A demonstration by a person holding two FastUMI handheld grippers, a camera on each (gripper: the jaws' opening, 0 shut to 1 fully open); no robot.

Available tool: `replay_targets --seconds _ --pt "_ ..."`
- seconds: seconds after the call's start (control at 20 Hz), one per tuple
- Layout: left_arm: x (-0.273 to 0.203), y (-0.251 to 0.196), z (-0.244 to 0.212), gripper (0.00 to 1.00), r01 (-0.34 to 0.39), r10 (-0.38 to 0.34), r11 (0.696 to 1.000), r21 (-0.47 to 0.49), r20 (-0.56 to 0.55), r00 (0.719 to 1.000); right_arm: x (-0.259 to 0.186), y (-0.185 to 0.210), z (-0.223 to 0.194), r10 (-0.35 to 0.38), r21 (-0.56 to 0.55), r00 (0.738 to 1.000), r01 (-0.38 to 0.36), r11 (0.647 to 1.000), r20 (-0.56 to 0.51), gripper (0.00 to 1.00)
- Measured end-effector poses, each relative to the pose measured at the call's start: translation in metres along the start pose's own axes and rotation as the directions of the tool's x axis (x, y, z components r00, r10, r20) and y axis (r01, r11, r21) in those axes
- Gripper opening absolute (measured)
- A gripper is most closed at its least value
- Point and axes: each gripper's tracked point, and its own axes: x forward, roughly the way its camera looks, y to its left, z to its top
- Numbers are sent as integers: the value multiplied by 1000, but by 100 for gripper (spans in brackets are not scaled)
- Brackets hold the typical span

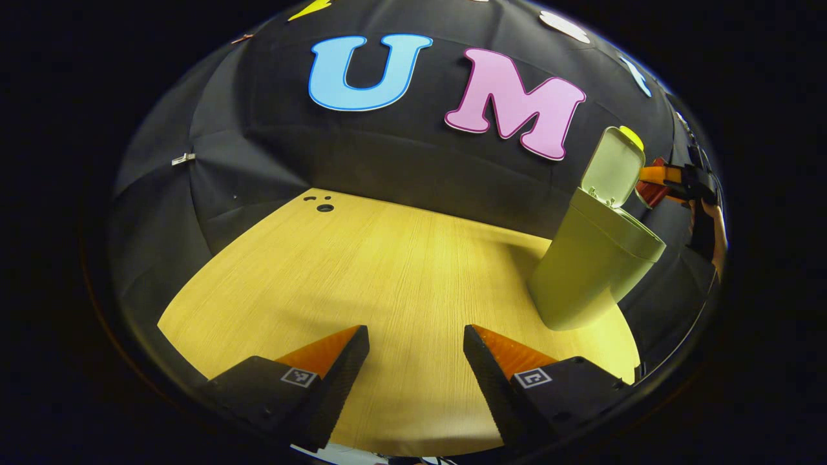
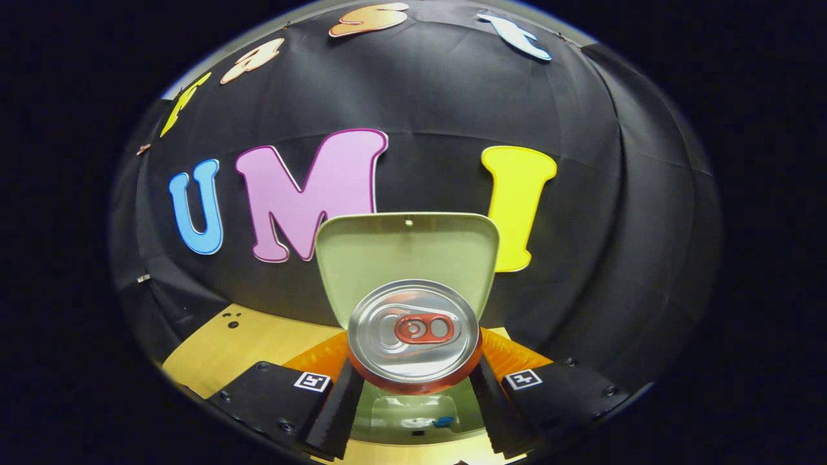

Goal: Press the lid of the desktop garbage bin to open it, pick up the crumpled paper on the desktop and throw it into the bin, then pick up the pop can on the desktop and drop it into the bin, and finally close the garbage bin lid.

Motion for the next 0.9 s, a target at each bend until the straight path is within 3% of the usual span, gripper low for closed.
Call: replay_targets --seconds 0.4,0.9 --pt "10 -9 -4 95 8 -8 1000 16 -20 1000 22 1 -39 -5 -24 997 3 1000 -76 83" --pt "5 8 -16 95 -51 50 998 -24 -38 998 37 24 -66 30 -37 992 -35 999 -124 85"
